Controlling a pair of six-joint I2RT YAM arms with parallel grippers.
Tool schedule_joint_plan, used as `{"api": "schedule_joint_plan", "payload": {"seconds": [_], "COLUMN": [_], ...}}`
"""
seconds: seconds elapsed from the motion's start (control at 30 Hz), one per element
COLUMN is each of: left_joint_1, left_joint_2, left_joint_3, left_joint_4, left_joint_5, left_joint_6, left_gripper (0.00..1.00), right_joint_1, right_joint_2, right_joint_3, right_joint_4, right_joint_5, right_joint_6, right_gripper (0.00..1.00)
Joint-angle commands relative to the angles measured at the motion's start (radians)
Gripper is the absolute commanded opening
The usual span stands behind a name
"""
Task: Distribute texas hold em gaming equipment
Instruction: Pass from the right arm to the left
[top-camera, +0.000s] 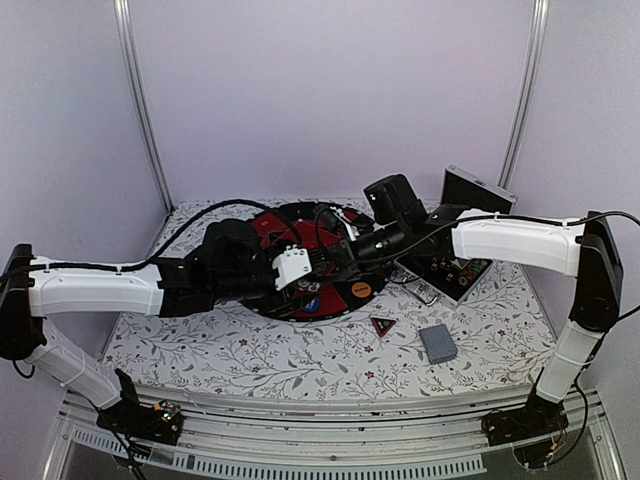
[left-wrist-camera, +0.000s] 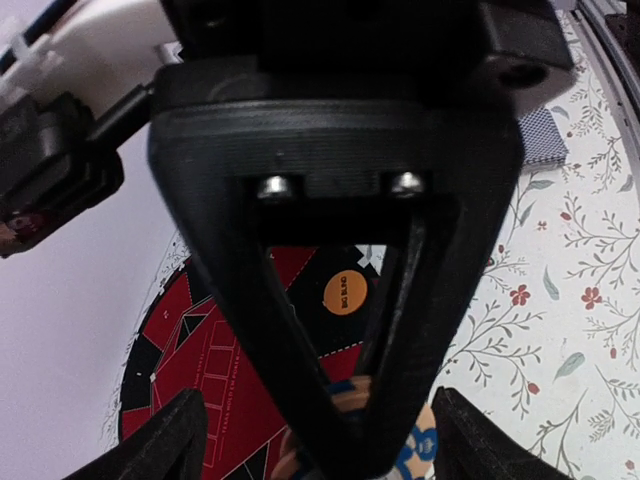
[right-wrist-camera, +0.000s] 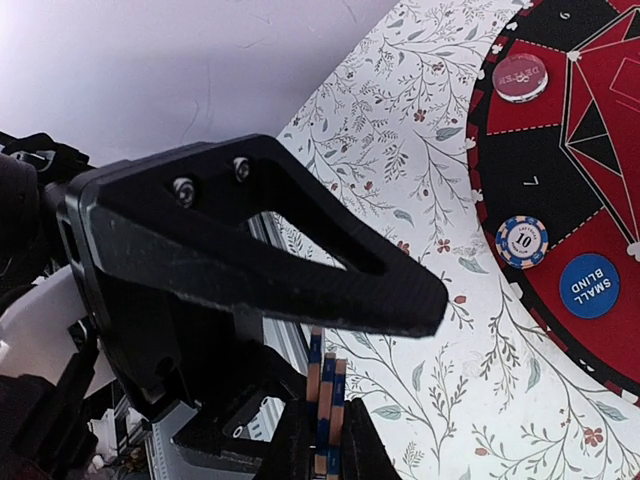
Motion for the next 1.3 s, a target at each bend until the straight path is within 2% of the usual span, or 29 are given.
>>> {"api": "schedule_joint_plan", "payload": {"seconds": [0.0,0.13,0.27,0.33,0.43,0.7,0.83,0.97,1.07,1.23,1.27], "left_joint_1": [0.025,0.028,0.028,0.028,0.029,0.045,0.050,0.051,0.050,0.051,0.050], "left_joint_2": [-0.004,0.018,0.045,0.048,0.056,0.075,0.079,0.074,0.064,0.052,0.051], "left_joint_3": [0.015,0.019,0.041,0.041,0.046,0.060,0.072,0.069,0.063,0.050,0.047], "left_joint_4": [0.018,0.049,0.048,0.061,0.074,0.061,0.060,0.059,0.060,0.074,0.078], "left_joint_5": [-0.056,-0.091,-0.147,-0.170,-0.177,-0.102,-0.087,-0.079,-0.077,-0.086,-0.089], "left_joint_6": [-0.125,-0.277,-0.428,-0.474,-0.507,-0.537,-0.536,-0.508,-0.490,-0.473,-0.470], "left_gripper": [0.78,0.78,0.82,0.82,0.78,0.63,0.52,0.34,0.25,0.17,0.18], "right_joint_1": [-0.022,-0.024,-0.025,-0.023,-0.022,-0.018,-0.013,-0.013,-0.014,-0.014,-0.013], "right_joint_2": [-0.027,-0.032,-0.044,-0.047,-0.049,-0.054,-0.042,-0.044,-0.040,-0.030,-0.028], "right_joint_3": [-0.024,-0.032,-0.095,-0.128,-0.139,-0.138,-0.131,-0.134,-0.133,-0.126,-0.124], "right_joint_4": [0.031,0.071,0.253,0.321,0.337,0.326,0.322,0.316,0.310,0.304,0.305], "right_joint_5": [0.015,0.062,0.063,0.069,0.107,0.104,0.097,0.111,0.115,0.110,0.108], "right_joint_6": [0.029,0.092,0.222,0.290,0.322,0.318,0.318,0.315,0.313,0.310,0.308], "right_gripper": [0.02,0.02,0.02,0.02,0.02,0.02,0.02,0.02,0.02,0.02,0.02]}}
